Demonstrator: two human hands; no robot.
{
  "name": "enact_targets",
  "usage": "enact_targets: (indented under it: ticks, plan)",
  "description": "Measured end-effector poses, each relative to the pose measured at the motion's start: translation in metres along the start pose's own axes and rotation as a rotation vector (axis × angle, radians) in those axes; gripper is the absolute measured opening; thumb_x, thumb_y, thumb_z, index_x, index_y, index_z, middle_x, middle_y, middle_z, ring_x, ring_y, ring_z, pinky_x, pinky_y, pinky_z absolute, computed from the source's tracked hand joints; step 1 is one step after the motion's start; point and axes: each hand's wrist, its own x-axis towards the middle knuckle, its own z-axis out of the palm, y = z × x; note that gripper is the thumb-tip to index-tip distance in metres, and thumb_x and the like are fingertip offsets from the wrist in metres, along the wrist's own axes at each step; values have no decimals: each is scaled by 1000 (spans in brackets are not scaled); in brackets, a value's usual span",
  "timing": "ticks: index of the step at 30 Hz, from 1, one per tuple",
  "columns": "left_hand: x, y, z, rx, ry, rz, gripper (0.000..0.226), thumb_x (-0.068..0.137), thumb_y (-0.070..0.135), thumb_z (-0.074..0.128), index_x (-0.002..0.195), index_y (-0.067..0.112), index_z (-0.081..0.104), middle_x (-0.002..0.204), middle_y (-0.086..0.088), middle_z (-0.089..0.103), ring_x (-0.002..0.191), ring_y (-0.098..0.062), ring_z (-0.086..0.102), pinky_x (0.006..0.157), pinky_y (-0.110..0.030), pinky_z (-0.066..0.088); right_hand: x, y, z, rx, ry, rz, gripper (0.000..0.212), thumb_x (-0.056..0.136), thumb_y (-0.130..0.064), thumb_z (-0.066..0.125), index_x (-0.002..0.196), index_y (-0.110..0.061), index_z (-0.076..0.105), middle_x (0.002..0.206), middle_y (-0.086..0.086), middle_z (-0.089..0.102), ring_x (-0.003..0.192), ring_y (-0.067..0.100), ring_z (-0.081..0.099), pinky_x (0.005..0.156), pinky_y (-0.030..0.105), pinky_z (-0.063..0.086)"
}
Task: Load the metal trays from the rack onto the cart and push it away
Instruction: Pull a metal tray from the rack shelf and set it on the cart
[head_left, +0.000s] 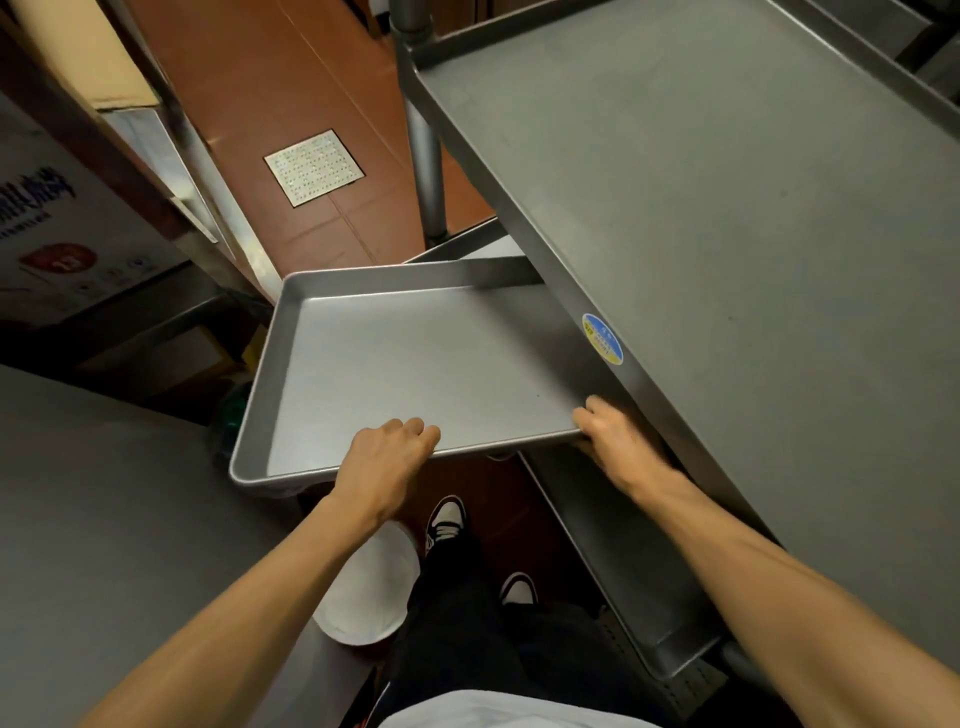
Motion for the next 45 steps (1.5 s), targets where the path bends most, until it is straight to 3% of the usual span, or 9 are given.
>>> enact_targets:
  ticks: [2, 9, 14, 20, 28, 37, 42, 45]
  plan:
    - [-3, -6, -2, 18, -29, -29, 18, 78, 8, 58, 90, 18, 50, 89, -3, 59, 79, -26, 59, 50, -32, 30, 0, -4, 0, -39, -110, -103, 7, 84, -5, 66, 87, -2, 60, 88, 18, 55, 77, 31, 52, 64, 35, 39]
    - [-13, -36, -29, 41, 6, 52, 7, 75, 18, 65, 79, 16, 58, 80, -5, 60, 74, -30, 60, 50, -33, 33, -3, -26, -27, -128, -69, -210, 15, 86, -24, 66, 94, -13, 60, 92, 6, 60, 83, 25, 59, 65, 37, 44]
    - [-35, -59, -56, 78, -23, 28, 12, 75, 27, 64, 85, 21, 61, 84, 0, 60, 79, -25, 61, 59, -34, 45, -5, -54, -43, -113, -59, -274, 19, 84, -30, 67, 93, -16, 60, 92, 4, 64, 83, 27, 62, 64, 37, 45]
    - [-69, -78, -78, 150, -57, -3, 19, 76, 34, 61, 94, 28, 62, 93, 7, 63, 85, -19, 62, 61, -30, 39, -11, -87, -46, -111, -46, -321, 22, 83, -34, 67, 96, -17, 61, 96, 3, 65, 86, 29, 63, 65, 35, 44]
    - [-106, -110, -109, 195, -109, -40, 23, 75, 36, 59, 97, 30, 61, 97, 9, 64, 87, -19, 63, 64, -31, 46, -16, -132, -52, -15, 1, -312, 21, 81, -29, 66, 94, -15, 59, 97, 4, 65, 91, 31, 62, 67, 37, 45]
    - [-122, -127, -132, 263, -109, -19, 26, 71, 35, 62, 96, 30, 61, 94, 8, 67, 83, -20, 64, 61, -30, 40, -20, -143, -60, 41, 1, -266, 16, 79, -17, 64, 88, -12, 52, 92, 8, 64, 84, 32, 62, 69, 43, 50]
    - [-122, -134, -160, 319, -165, -5, 30, 70, 41, 65, 98, 31, 62, 94, 7, 69, 83, -21, 65, 65, -31, 46, -26, -144, -54, 142, 12, -184, 18, 70, -19, 69, 80, -13, 55, 84, 6, 65, 79, 29, 62, 65, 37, 49]
    - [-119, -136, -188, 369, -167, 13, 29, 70, 33, 61, 99, 32, 63, 93, 7, 70, 81, -21, 65, 67, -31, 49, -26, -150, -54, 208, 52, -158, 20, 66, -21, 70, 75, -14, 54, 78, 5, 63, 74, 29, 60, 60, 34, 43]
